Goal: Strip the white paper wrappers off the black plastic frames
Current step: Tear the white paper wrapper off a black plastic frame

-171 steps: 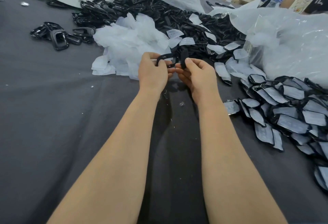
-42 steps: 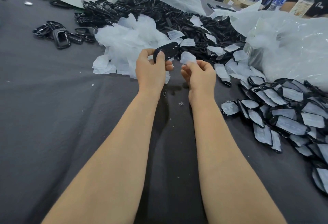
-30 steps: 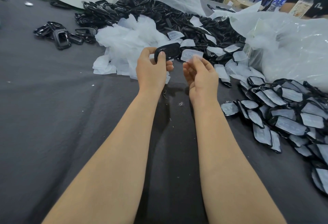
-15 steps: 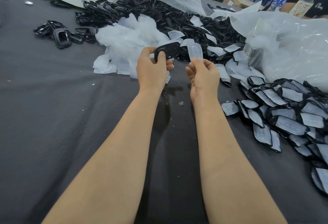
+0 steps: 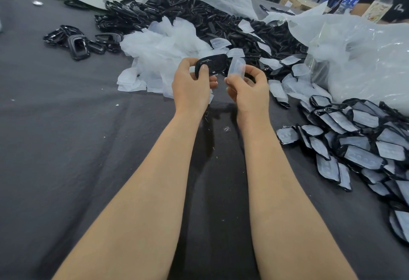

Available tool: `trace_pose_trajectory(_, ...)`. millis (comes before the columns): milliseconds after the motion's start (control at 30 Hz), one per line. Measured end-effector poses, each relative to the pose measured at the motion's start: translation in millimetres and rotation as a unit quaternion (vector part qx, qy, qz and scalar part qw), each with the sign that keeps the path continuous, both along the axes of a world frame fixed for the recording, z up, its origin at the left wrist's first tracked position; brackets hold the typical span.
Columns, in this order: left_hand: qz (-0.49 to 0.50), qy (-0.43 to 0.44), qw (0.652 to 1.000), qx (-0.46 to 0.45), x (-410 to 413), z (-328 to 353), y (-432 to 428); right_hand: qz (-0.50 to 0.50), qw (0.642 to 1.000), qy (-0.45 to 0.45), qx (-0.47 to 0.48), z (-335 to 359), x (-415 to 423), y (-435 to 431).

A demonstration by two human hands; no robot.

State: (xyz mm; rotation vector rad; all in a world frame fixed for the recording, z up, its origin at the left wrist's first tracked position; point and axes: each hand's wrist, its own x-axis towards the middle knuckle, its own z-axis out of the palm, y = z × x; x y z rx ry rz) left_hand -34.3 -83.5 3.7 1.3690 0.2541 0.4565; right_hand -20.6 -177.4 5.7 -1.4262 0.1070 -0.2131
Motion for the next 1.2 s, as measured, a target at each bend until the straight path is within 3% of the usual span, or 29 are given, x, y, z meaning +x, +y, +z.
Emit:
trace_pose_trajectory(300,-0.018,-0.01,0.999,0.039,1.2,-2.7,-0.9,-0.031,0.977,-0.052,-0.205,-7.2,-1.6,4.1)
trace_pose_trajectory(533,-0.012,-0.004,0.999,0.033,0.7,-2.5,-0.4,-0.086,0.99,-0.019,-0.105,-8.0,3.6,1.1)
trace_pose_trajectory(733,-0.014,-0.001,1.0,0.028,-0.4,-1.6,-0.9,-0.124,0.984,-0.064,-0.107,-0.2,1.8,-0.2)
trace_pose_trajectory(933,-0.024,0.005,0.999,0.032,1.4,-3.0,-1.2,-0.043,0.995,-0.054,0.077,9.8,-1.4,-0.6)
trace_pose_trajectory(1000,-0.034,0.002,0.999,0.042,1.6,-3.3,-1.6,-0.021,0.996,-0.063,0.061,10.2,-2.9,0.9)
trace_pose_trajectory(1133,-0.057,-0.016,0.997,0.056,1.4,-3.1,-2.6,-0.036,0.992,-0.089,-0.087,6.1,-3.4,1.4)
trace_pose_trajectory(1200,-0.068,-0.021,0.995,0.062,1.0,-2.6,-3.1,-0.052,0.989,-0.092,-0.099,4.6,-2.9,0.6)
